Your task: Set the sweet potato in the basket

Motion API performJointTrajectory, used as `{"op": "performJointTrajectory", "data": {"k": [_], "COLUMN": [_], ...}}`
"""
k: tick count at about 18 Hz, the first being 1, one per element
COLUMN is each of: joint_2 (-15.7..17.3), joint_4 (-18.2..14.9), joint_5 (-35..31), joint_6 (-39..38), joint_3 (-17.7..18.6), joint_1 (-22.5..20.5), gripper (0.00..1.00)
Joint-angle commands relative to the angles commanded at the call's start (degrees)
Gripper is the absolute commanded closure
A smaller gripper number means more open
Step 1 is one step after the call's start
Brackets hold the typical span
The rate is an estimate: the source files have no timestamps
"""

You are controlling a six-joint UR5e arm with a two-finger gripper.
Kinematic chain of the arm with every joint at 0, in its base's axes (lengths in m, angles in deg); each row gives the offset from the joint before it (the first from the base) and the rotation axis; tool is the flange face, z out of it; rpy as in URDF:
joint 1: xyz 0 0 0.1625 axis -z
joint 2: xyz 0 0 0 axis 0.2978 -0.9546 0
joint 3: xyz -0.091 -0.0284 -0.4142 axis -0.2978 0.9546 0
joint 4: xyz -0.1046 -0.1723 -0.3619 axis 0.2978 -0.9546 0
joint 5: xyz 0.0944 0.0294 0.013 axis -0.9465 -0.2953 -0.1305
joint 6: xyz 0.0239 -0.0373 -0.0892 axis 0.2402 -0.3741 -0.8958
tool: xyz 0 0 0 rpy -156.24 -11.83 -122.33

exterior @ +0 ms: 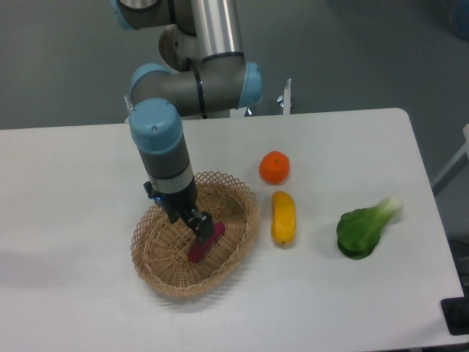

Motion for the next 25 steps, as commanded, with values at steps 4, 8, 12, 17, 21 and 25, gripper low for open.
{"op": "performJointTrajectory", "data": {"k": [4,8,12,17,21,25], "joint_2": [1.85,1.76,1.85,2.03,2.73,3.08], "joint_4": [-0.70,-2.71,-12.20,-15.19,-17.05,-17.05], "joint_5": [0.88,0.88,1.05,5.79,7.73,8.17], "joint_6": [2.19,11.41,25.97,46.39,50.18,50.71], "joint_3": [-3.60,-7.38,-11.87,-12.31,-11.79,-10.91], "joint_1": [-7.81,-16.07,-24.69,-33.57,-36.66,-37.36], "gripper": [0.00,0.00,0.00,0.00,0.00,0.00]}}
